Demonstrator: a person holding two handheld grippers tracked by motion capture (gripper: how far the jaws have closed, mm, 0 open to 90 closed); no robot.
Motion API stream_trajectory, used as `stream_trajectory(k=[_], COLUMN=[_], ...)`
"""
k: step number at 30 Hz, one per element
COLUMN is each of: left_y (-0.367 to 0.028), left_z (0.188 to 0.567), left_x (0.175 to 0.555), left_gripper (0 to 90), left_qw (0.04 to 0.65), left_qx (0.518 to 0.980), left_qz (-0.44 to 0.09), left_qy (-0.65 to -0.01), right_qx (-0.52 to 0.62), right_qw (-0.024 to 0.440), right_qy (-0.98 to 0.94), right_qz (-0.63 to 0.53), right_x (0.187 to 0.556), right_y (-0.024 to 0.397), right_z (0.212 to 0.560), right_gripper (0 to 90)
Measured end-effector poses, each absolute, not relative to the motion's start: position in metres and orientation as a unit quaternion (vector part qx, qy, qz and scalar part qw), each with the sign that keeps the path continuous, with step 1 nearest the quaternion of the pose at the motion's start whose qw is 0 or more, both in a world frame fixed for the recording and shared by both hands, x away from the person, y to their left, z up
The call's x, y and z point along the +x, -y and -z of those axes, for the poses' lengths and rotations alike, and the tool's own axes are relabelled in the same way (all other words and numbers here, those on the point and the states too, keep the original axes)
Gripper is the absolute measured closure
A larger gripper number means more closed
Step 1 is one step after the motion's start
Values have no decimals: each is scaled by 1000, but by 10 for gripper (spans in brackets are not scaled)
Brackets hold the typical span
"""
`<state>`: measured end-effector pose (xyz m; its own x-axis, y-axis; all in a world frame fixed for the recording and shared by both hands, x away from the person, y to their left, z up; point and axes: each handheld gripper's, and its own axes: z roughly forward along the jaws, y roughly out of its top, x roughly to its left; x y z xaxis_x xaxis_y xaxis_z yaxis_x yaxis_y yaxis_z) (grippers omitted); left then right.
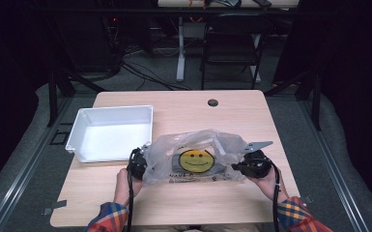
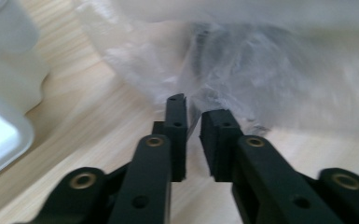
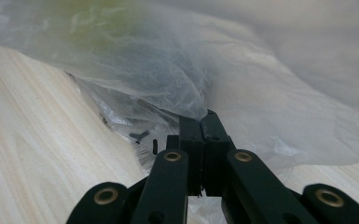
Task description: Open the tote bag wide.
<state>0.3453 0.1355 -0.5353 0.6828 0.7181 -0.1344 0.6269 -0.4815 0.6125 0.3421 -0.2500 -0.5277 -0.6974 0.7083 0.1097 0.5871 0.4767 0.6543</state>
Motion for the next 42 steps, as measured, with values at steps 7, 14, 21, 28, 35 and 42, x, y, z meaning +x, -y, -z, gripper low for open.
stream_trajectory(k=[7,14,21,28,35,42], left_y=[-141,-131,-128,-146,-141,-143], left_z=[521,516,524,530,542,542], left_x=[332,332,339,340,346,345], left_gripper=[495,528,893,898,900,899], left_qw=[358,391,392,374,341,330], left_qx=[844,828,835,838,854,864], left_qz=[-79,-128,-112,-72,-53,-27], left_qy=[-392,-381,-369,-392,-390,-380], right_qx=[388,383,379,408,422,401], right_qw=[93,89,88,55,39,3], right_qy=[-851,-852,-845,-844,-843,-863], right_qz=[-342,-345,-368,-345,-331,-306], right_x=[345,342,331,344,355,349], right_y=[254,253,259,268,262,265], right_z=[531,529,516,533,546,546], right_gripper=[897,897,899,899,898,899])
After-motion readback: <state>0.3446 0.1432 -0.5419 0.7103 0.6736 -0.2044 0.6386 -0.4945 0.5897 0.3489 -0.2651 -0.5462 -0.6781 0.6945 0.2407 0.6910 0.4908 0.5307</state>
